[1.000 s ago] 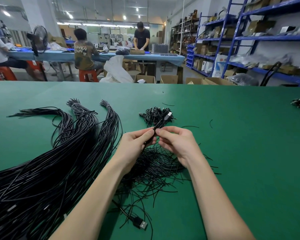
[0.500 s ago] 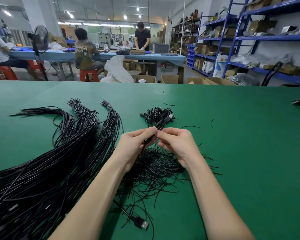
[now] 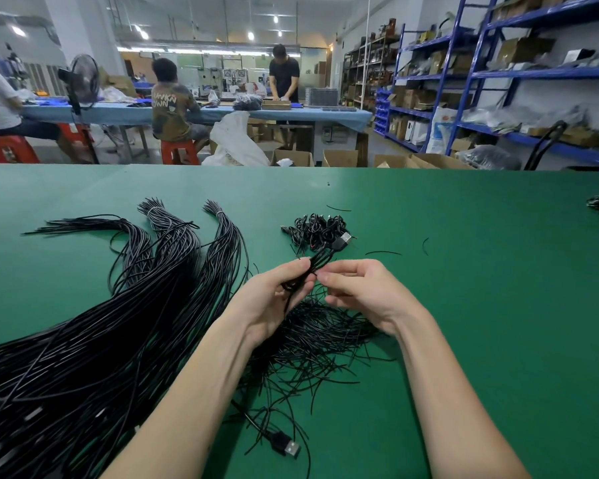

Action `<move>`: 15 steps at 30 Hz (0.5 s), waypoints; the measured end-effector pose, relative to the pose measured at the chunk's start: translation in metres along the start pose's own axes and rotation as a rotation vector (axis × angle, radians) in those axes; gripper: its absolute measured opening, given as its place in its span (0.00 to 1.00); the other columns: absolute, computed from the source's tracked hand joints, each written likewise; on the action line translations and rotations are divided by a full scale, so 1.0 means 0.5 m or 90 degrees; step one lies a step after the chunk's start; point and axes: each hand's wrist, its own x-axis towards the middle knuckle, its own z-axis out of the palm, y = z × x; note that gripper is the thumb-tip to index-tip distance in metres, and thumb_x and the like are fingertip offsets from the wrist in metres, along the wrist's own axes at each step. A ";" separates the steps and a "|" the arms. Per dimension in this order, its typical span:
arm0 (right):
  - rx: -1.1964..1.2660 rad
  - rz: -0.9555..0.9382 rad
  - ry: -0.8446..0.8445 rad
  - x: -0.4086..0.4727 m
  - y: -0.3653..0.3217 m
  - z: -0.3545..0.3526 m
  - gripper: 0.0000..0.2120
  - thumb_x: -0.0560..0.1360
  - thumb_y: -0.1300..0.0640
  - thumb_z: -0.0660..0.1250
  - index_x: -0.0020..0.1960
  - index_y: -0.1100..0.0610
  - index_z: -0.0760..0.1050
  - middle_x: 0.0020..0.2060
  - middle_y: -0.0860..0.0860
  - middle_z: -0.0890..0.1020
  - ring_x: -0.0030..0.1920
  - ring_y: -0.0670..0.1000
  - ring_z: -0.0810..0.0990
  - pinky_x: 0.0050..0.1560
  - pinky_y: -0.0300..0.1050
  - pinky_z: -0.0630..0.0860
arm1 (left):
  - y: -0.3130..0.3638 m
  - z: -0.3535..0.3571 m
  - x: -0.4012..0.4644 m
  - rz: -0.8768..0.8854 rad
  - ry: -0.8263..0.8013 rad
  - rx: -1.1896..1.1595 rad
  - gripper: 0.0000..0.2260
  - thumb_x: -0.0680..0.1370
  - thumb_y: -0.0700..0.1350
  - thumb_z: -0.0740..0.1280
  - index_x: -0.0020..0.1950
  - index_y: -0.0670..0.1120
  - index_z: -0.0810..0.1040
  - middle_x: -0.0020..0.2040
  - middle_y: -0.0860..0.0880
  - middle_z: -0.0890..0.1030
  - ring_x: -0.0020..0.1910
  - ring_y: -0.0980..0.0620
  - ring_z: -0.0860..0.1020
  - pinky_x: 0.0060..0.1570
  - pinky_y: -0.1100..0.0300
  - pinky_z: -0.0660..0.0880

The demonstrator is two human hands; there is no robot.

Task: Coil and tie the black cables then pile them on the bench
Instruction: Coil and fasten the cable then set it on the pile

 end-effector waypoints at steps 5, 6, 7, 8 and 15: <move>0.021 0.001 -0.036 -0.001 0.010 -0.004 0.04 0.78 0.67 0.70 0.52 0.65 0.81 0.50 0.58 0.83 0.40 0.47 0.80 0.39 0.36 0.80 | 0.006 -0.004 -0.004 -0.055 -0.019 -0.013 0.07 0.68 0.40 0.75 0.43 0.37 0.87 0.43 0.41 0.85 0.38 0.51 0.85 0.40 0.63 0.83; 0.006 -0.009 -0.053 -0.004 0.010 -0.009 0.05 0.78 0.66 0.70 0.53 0.65 0.82 0.48 0.56 0.83 0.40 0.46 0.80 0.39 0.36 0.80 | 0.010 -0.008 -0.005 -0.056 -0.043 0.011 0.08 0.69 0.40 0.74 0.45 0.38 0.87 0.45 0.41 0.85 0.40 0.51 0.85 0.41 0.63 0.82; -0.021 -0.024 -0.075 -0.006 0.010 -0.015 0.05 0.78 0.66 0.70 0.54 0.64 0.82 0.45 0.53 0.83 0.39 0.45 0.78 0.39 0.36 0.79 | 0.016 -0.011 -0.007 -0.057 -0.073 0.046 0.08 0.70 0.39 0.73 0.47 0.38 0.87 0.47 0.41 0.85 0.41 0.52 0.85 0.42 0.64 0.82; -0.068 -0.048 -0.098 -0.011 0.010 -0.022 0.05 0.78 0.65 0.70 0.52 0.61 0.83 0.42 0.50 0.83 0.39 0.44 0.77 0.39 0.35 0.78 | 0.022 -0.014 -0.009 -0.058 -0.106 0.091 0.09 0.71 0.39 0.73 0.48 0.37 0.87 0.48 0.41 0.85 0.42 0.52 0.85 0.42 0.65 0.81; -0.470 -0.116 -0.133 -0.014 -0.015 -0.039 0.02 0.77 0.53 0.74 0.47 0.49 0.86 0.45 0.49 0.88 0.47 0.48 0.84 0.60 0.52 0.79 | 0.064 -0.017 -0.022 -0.031 -0.186 0.541 0.06 0.70 0.40 0.78 0.46 0.41 0.88 0.44 0.42 0.87 0.41 0.54 0.84 0.44 0.68 0.78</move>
